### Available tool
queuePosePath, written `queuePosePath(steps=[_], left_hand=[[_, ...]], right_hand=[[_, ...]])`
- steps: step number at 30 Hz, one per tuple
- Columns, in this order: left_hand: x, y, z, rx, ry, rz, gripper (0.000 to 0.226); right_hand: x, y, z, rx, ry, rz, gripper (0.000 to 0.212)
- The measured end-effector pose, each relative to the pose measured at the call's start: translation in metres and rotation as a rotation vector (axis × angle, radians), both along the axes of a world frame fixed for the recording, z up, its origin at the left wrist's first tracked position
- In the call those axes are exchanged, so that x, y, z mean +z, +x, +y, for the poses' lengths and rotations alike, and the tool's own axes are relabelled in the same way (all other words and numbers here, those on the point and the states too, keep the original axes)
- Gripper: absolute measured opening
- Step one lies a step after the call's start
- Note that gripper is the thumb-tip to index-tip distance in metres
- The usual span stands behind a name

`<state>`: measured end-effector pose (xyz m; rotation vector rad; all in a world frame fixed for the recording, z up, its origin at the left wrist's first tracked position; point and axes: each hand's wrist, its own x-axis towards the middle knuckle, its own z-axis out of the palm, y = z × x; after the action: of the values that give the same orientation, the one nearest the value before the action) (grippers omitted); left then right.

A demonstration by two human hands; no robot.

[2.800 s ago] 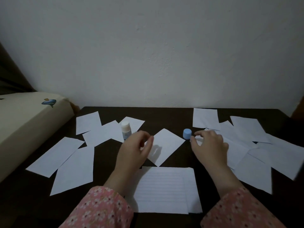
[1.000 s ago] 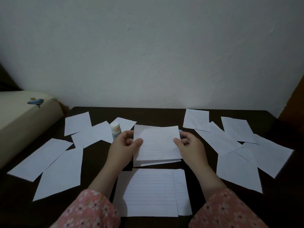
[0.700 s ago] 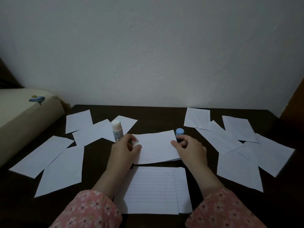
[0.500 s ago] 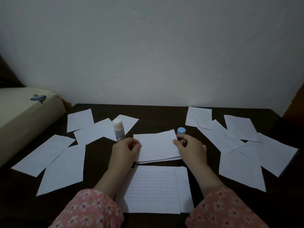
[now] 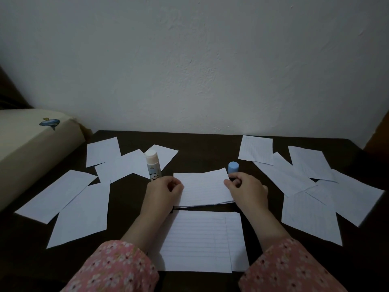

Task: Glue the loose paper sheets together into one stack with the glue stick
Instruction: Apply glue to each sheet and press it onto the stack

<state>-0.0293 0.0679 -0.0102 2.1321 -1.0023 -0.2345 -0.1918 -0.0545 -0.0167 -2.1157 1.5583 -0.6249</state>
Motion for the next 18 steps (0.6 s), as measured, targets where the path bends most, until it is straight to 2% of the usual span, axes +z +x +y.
queuePosePath(steps=[4,10,13,15,18], left_hand=[[-0.001,0.000,0.000,-0.013,0.017,-0.029,0.012],[0.003,-0.007,-0.004,-0.004,0.036,-0.232,0.021],[0.010,-0.012,-0.009,-0.088,0.011,-0.317,0.028],[0.010,-0.014,-0.014,-0.222,0.035,-0.427,0.035],[0.004,-0.017,-0.021,-0.373,0.274,-0.499,0.045]], right_hand=[[-0.001,0.003,0.004,0.005,-0.058,0.090,0.033],[0.003,0.004,0.004,0.037,-0.195,0.130,0.038],[0.007,0.012,0.005,0.239,-0.274,0.109,0.036],[0.008,0.018,0.010,0.434,-0.244,0.157,0.039],[0.002,0.026,0.017,0.613,-0.092,0.300,0.047]])
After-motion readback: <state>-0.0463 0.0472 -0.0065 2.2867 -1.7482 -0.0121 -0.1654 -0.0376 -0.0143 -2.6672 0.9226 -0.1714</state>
